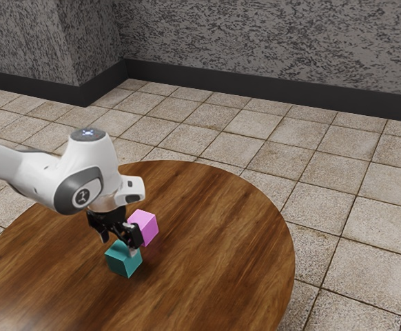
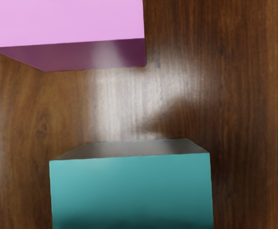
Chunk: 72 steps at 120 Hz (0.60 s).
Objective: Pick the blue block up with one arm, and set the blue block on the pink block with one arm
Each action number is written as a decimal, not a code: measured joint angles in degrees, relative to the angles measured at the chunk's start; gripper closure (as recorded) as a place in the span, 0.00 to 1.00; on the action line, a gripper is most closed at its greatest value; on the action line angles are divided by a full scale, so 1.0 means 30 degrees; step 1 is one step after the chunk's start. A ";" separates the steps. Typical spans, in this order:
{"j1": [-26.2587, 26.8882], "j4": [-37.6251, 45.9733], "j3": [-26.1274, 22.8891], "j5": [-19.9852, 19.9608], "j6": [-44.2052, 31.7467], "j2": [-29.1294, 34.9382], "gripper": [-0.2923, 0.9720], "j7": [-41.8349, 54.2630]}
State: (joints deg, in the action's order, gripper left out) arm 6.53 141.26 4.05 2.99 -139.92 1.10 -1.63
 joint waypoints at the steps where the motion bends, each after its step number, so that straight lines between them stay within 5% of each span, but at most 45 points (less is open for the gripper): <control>1: -0.0001 0.0000 0.0000 0.0000 -0.0014 -0.0016 0.23 0.0000; 72: -0.0078 -0.0691 0.0289 0.0019 -0.0577 -0.1906 0.23 0.0029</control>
State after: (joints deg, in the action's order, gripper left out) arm 6.30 139.19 4.92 3.04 -141.65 -4.62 -1.55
